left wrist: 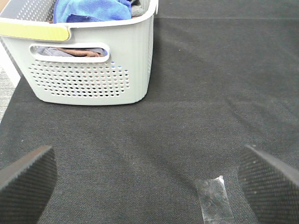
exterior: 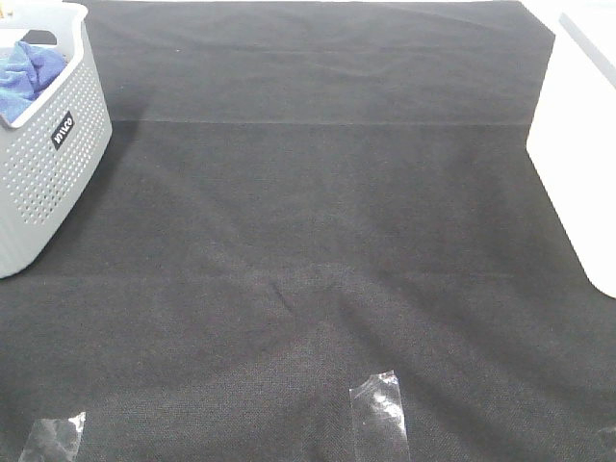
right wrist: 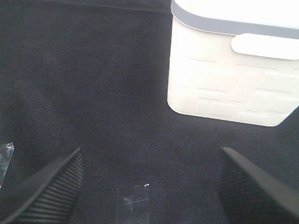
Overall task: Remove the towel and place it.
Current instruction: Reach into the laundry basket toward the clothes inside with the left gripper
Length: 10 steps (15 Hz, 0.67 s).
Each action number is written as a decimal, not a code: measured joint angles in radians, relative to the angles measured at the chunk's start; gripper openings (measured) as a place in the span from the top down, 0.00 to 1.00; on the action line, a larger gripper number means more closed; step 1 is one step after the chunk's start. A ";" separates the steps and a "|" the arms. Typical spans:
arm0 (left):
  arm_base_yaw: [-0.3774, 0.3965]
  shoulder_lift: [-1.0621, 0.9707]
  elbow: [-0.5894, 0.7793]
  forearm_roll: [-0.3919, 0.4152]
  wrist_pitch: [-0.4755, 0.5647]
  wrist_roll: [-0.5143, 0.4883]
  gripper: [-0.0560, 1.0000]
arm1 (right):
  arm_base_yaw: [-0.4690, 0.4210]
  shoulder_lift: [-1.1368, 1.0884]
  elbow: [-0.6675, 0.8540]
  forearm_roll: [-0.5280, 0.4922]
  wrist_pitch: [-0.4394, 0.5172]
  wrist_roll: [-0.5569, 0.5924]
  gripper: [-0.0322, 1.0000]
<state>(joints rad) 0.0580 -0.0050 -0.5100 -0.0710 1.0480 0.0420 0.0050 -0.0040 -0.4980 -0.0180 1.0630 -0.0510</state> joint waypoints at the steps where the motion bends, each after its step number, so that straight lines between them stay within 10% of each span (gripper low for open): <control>1: 0.000 0.000 0.000 0.000 0.000 0.000 0.01 | 0.000 0.000 0.000 0.000 0.000 0.000 0.25; 10: 0.000 0.000 0.000 -0.006 0.000 0.000 0.01 | 0.006 0.000 0.000 0.000 0.000 0.001 0.25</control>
<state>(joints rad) 0.0580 -0.0050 -0.5100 -0.0770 1.0480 0.0420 0.0110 -0.0040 -0.4980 -0.0180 1.0630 -0.0500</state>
